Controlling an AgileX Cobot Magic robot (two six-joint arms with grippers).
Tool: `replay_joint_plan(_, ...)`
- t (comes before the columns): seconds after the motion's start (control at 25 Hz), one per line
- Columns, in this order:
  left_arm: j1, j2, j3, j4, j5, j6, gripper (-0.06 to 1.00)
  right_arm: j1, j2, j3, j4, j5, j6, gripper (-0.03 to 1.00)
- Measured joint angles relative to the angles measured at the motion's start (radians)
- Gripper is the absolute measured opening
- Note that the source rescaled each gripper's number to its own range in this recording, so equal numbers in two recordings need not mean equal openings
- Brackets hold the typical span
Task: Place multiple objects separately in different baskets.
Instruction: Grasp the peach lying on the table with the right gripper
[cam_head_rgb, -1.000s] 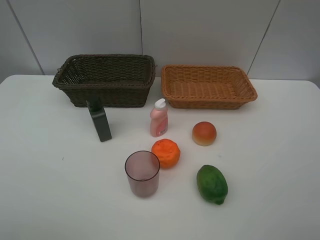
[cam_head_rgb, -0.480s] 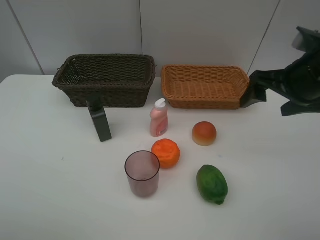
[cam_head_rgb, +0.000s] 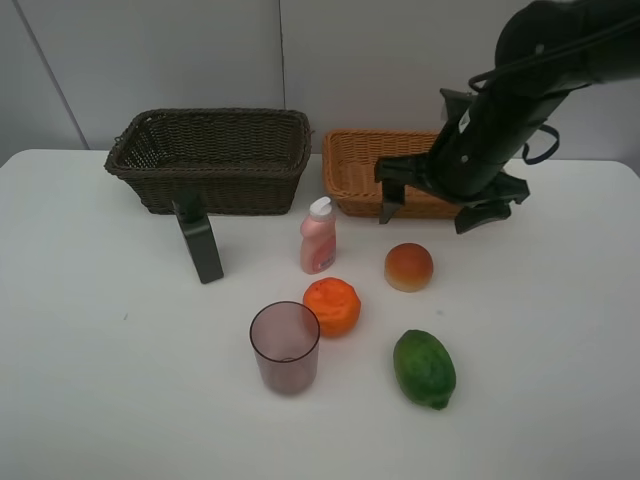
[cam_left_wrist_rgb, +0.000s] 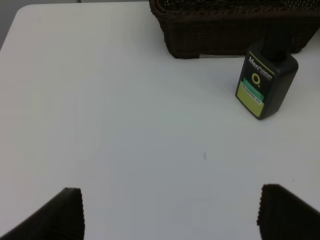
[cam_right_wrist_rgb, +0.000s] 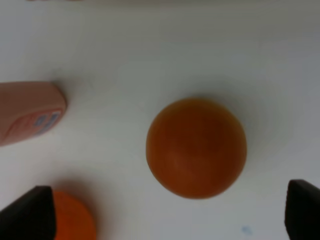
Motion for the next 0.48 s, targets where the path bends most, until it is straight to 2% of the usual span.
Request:
replay_joint_plan(0.2, 0.0, 0.0, 0.0, 0.0, 0.0, 0.0, 0.9, 0.002, 0.112, -0.06, -0.051, 0.003, 0.057, 1.0)
replay_joint_plan(0.48, 0.0, 0.0, 0.0, 0.001, 0.0, 0.0, 0.9, -0.02, 0.203, -0.071, -0.06, 0.001, 0.069, 1.0)
